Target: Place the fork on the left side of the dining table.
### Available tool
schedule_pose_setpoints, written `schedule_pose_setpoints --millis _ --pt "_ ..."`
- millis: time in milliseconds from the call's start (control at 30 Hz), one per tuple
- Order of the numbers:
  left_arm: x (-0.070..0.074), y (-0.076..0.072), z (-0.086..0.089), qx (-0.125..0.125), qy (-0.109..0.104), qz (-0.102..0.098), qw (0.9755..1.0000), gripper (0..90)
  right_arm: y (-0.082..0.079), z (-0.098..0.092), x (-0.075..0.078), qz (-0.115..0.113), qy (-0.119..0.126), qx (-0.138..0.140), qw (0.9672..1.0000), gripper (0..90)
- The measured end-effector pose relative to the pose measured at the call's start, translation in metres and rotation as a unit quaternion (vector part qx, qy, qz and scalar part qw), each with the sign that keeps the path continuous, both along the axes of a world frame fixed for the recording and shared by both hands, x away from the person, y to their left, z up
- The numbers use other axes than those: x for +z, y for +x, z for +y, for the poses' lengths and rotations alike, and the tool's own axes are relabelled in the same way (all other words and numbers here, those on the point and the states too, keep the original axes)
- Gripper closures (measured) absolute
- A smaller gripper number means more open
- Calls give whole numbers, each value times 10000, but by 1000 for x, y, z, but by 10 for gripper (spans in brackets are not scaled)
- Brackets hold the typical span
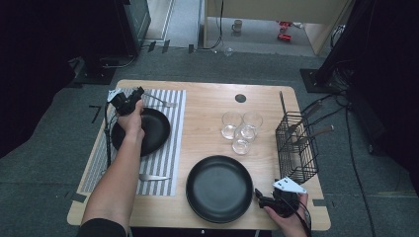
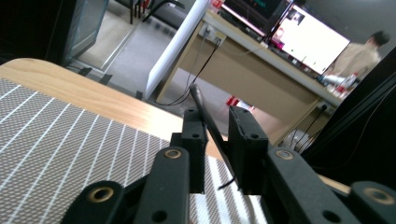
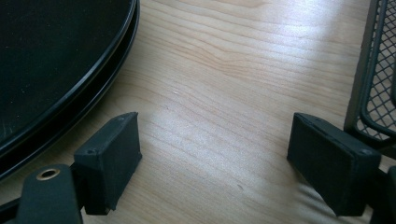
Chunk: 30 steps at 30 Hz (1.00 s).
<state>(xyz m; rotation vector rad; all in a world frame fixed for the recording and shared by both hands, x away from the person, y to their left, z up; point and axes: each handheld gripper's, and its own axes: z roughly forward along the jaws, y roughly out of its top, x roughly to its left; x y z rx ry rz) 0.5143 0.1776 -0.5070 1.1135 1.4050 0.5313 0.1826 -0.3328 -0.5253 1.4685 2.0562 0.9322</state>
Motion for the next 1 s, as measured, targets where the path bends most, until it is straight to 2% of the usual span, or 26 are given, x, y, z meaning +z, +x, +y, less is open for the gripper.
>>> schedule_pose_setpoints --millis 133,233,300,433,533,733,800,900,1000 --pt "-1 1 2 24 71 79 9999 749 0 0 0 -1 4 -14 10000 165" --pt "-2 2 5 109 63 209 9997 709 0 0 0 -2 4 -16 10000 165" --pt "-3 3 8 128 -29 265 9996 707 0 0 0 -2 6 -18 10000 165" --pt "-4 4 11 137 0 387 9992 684 1 0 0 3 16 -19 10000 165" --pt "-5 6 13 226 -113 503 9984 658 1 0 0 4 34 -23 10000 168" --pt "-5 10 14 356 -48 756 9965 606 1 0 0 6 34 -21 10000 168" --pt "-5 11 15 388 -85 793 9961 590 1 0 0 4 33 -20 10000 168" --pt "-5 12 15 378 -36 837 9958 566 1 0 0 4 32 -21 10000 168" --pt "-3 14 14 364 148 890 9953 540 1 0 0 4 30 -20 10000 168"
